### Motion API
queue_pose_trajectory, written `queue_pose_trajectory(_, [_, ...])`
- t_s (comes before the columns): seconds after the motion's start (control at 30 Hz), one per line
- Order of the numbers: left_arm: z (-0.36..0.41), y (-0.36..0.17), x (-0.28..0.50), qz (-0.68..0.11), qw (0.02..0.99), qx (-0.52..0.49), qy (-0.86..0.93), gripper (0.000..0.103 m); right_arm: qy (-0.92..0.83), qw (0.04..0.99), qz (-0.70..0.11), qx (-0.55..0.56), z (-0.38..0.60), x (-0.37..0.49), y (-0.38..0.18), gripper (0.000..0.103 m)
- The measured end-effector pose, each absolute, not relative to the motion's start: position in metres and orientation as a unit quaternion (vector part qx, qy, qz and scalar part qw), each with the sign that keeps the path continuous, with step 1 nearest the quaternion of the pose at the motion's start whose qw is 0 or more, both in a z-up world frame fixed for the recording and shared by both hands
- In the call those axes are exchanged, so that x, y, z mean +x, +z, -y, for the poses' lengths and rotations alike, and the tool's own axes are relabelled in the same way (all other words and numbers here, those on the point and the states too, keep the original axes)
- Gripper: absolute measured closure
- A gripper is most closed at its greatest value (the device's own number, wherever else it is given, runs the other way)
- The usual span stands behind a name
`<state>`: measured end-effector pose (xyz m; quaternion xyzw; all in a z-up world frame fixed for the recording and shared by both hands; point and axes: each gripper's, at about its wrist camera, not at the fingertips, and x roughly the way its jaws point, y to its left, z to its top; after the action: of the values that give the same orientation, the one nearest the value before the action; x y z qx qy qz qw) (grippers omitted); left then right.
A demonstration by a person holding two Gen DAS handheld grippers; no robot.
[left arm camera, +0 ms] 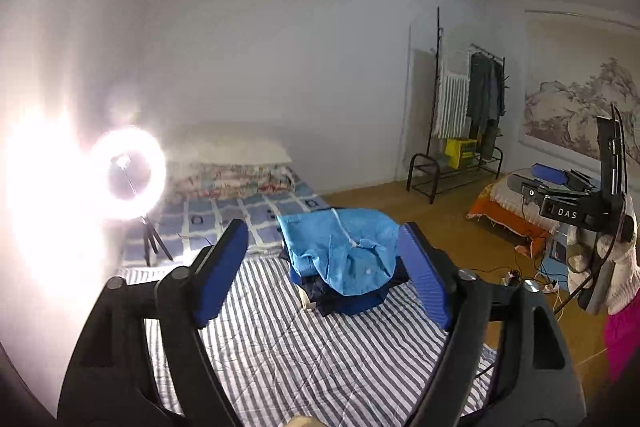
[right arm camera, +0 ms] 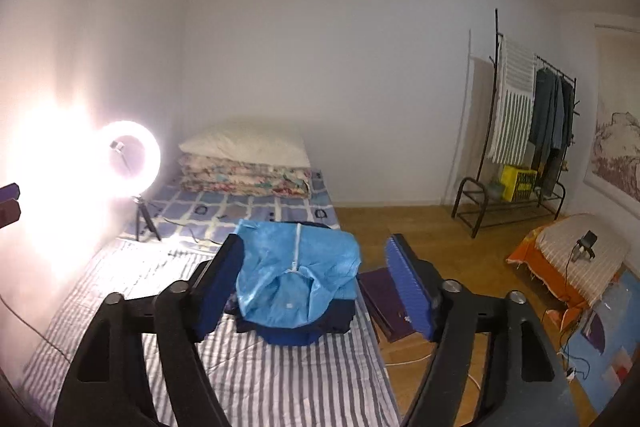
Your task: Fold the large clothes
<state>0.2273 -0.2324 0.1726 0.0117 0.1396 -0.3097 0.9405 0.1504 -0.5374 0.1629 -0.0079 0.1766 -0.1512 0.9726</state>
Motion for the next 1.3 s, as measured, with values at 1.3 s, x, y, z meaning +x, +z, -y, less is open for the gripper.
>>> queue_pose_trajectory(1.3, [0.173,-0.015,0.152,-0.207,0.947,0.017,-0.245,0.0,-0.158,0.962,-0.222,0.001,0.411,0.08,-0.021,0.0])
